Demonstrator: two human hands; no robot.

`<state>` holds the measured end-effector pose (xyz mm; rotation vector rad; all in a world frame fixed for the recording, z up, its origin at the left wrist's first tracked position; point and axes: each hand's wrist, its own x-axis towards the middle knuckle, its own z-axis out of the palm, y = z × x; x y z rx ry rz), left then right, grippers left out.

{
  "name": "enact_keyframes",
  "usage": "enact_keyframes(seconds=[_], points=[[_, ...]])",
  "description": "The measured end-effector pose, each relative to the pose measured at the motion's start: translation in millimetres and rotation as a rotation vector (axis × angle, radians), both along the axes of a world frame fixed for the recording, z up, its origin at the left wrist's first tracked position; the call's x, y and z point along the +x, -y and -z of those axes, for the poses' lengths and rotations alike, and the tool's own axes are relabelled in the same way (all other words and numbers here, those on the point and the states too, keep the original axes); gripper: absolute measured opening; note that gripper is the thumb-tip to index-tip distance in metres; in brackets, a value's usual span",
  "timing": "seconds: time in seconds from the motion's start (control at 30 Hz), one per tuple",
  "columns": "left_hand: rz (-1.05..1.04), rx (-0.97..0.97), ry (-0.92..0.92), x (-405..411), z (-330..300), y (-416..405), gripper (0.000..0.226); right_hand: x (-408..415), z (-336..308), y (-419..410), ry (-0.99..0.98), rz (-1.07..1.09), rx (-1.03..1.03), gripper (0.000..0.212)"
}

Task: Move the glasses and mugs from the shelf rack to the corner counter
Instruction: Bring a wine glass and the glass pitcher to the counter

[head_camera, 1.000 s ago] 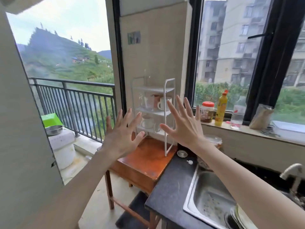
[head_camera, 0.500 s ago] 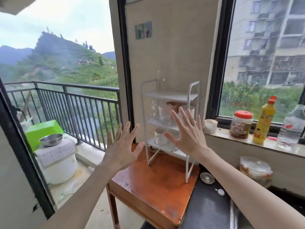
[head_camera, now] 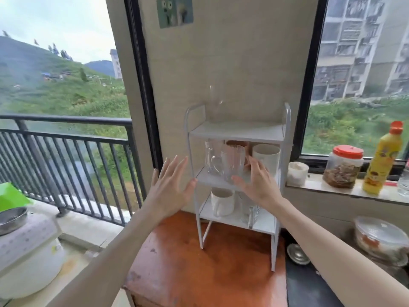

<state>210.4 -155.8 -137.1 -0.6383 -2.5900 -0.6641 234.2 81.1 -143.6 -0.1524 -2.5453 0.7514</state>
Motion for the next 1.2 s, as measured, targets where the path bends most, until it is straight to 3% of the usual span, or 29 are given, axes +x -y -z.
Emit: enact_keyframes(seconds=[0.3,0.43,0.53,0.7,0.93,1.2], points=[[0.205,0.294,-0.169,-84,-45,-51,0.058,-80,9,-16,0.008,-0.035,-0.331,0.103],[0.203,0.49,-0.115,-118,-71,-87,0.054,-97,14,-22,-0.025,-0.098,-0.434,0.097],[0.172,0.561,-0.013,-145,-85,-112,0.054,-106,16,-24,-0.043,-0.103,-0.406,0.086],[0.082,0.575,0.154,-199,-102,-144,0.064,-111,13,-30,-0.012,-0.103,-0.404,0.085],[0.026,0.848,0.329,-249,-105,-174,0.066,-116,5,-38,0.048,-0.141,-0.453,0.084],[-0.005,0.923,0.29,-262,-116,-186,0.06,-122,6,-42,0.067,-0.165,-0.427,0.083]])
